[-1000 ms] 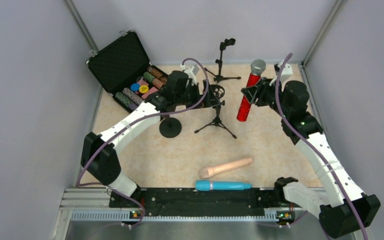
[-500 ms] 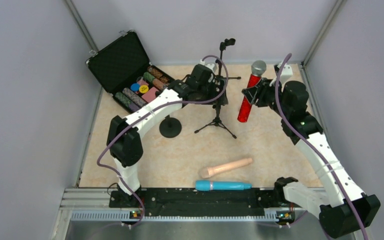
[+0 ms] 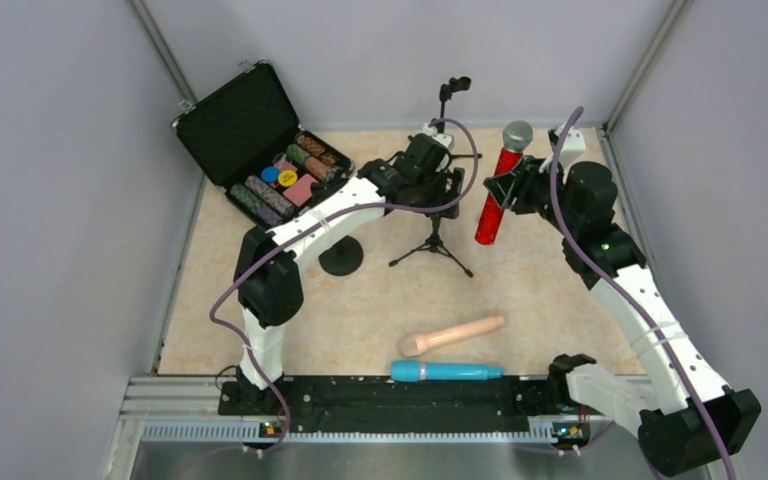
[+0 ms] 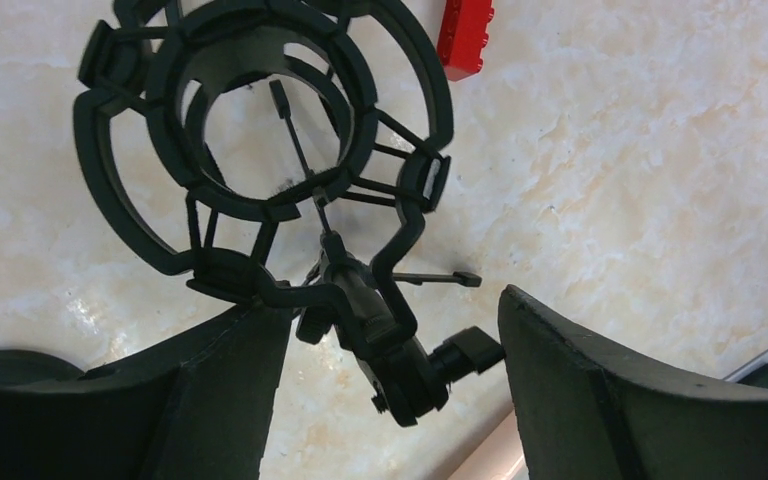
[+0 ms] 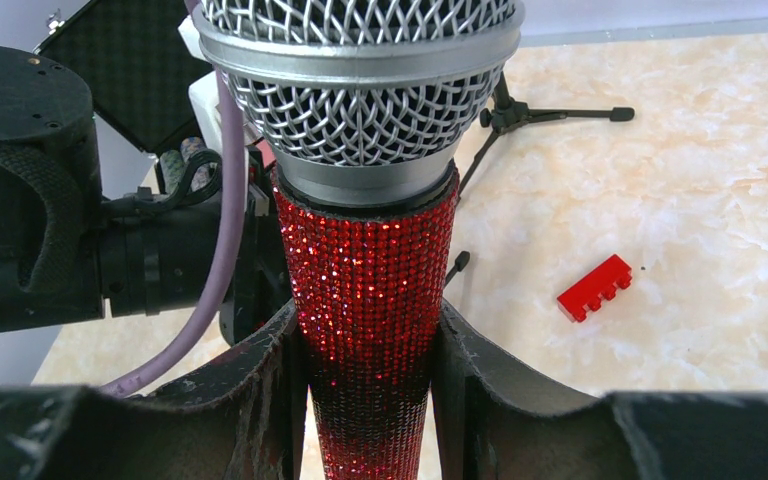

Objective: Attach the microphones to the stand

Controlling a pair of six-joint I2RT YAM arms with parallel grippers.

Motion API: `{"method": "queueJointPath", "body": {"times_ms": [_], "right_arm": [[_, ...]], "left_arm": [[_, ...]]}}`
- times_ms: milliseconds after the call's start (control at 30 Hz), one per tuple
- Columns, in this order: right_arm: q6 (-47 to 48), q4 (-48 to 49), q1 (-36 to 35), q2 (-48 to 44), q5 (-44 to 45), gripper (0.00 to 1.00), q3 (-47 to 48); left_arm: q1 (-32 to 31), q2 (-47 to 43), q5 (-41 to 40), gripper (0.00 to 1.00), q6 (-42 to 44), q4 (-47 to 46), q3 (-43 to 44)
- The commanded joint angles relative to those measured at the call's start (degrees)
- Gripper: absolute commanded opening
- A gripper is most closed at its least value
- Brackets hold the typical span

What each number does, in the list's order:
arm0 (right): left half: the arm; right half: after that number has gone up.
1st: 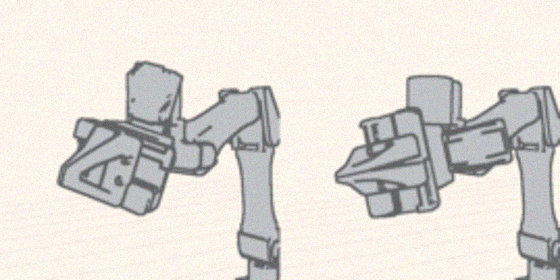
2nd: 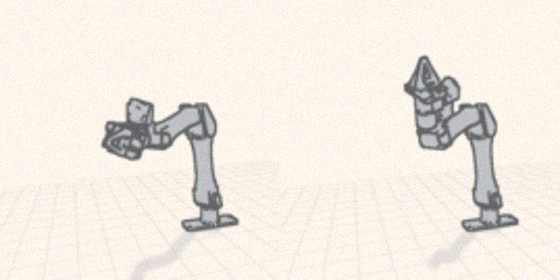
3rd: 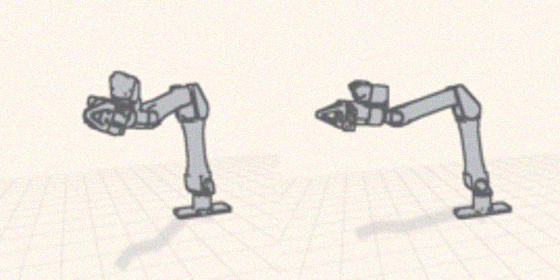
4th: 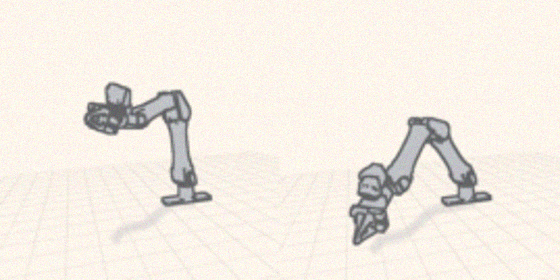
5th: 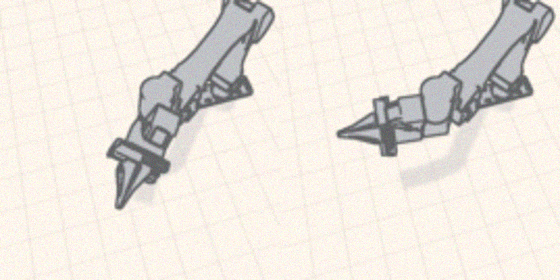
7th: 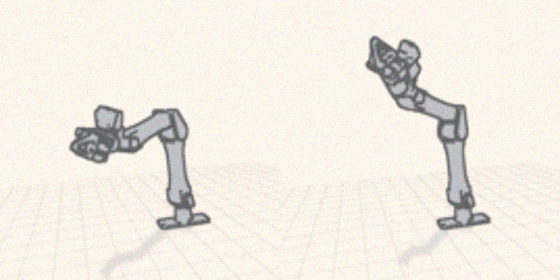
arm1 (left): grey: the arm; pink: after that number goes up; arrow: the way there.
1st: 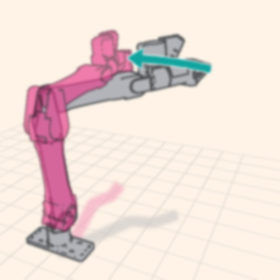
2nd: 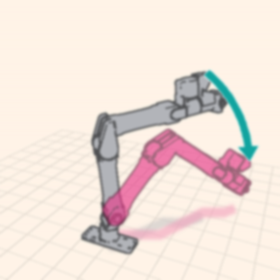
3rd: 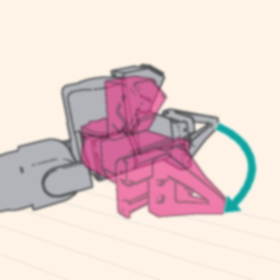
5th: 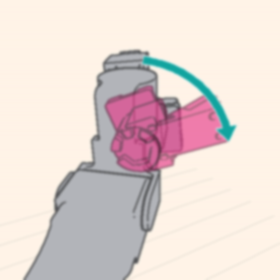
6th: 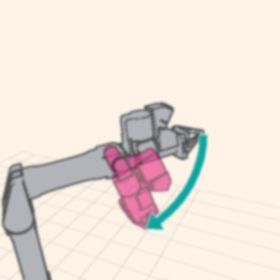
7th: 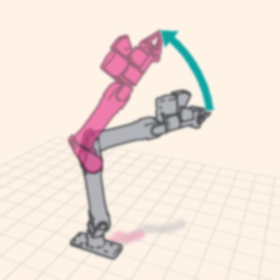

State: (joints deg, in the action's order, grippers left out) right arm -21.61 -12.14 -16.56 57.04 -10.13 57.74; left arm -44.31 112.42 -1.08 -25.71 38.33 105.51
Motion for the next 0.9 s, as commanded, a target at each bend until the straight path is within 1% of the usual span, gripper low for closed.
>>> {"method": "queueJointPath", "body": {"times_ms": [0,67,100,133,167,267,333,367,467,633,667,867], "right_arm": [[-0.3,1.8,0.5,-1.0,0.3,0.00,0.0],[-0.5,1.8,0.5,-1.1,0.3,0.00,-0.1],[-0.5,1.8,0.5,-1.2,0.3,0.00,-0.1],[-0.5,1.7,0.6,-1.2,0.2,0.00,-0.2],[-0.6,1.7,0.5,-1.3,0.3,0.00,-0.2],[-1.1,1.7,0.5,-1.2,0.1,0.00,-0.2],[-1.3,1.7,0.5,-1.3,0.0,0.00,-0.2],[-1.4,1.8,0.5,-1.4,0.0,0.00,-0.2],[-2.0,2.2,0.6,-1.6,0.1,0.00,-0.3],[-2.1,2.6,0.6,-2.0,0.3,0.00,-0.6],[-2.1,2.7,0.6,-2.1,0.4,0.00,-0.7],[-2.3,2.9,0.6,-2.4,0.5,0.00,-1.1]], "left_arm": [[-0.2,1.3,-0.9,0.77,1.9,-0.3,3.8],[-0.2,1.6,-0.9,0.73,2.2,-0.3,4.0],[-0.2,1.6,-0.8,0.69,2.3,-0.3,4.0],[-0.2,1.6,-0.4,0.61,2.7,-0.4,4.1],[-0.2,1.6,0.0,0.56,3.0,-0.4,4.0],[-0.2,1.4,0.8,0.42,3.4,-0.3,3.9],[-0.2,0.9,3.0,0.32,3.7,-0.2,3.4],[-0.2,0.5,3.1,0.29,3.7,-0.2,3.0],[-0.3,-0.9,2.7,0.24,4.1,-0.3,1.7],[-0.8,-3.2,1.6,0.22,5.1,-0.4,-0.7],[-0.9,-3.7,-0.2,0.22,5.3,-0.4,-1.3],[-2.5,-5.8,-3.0,0.21,6.8,0.6,-3.1]]}}
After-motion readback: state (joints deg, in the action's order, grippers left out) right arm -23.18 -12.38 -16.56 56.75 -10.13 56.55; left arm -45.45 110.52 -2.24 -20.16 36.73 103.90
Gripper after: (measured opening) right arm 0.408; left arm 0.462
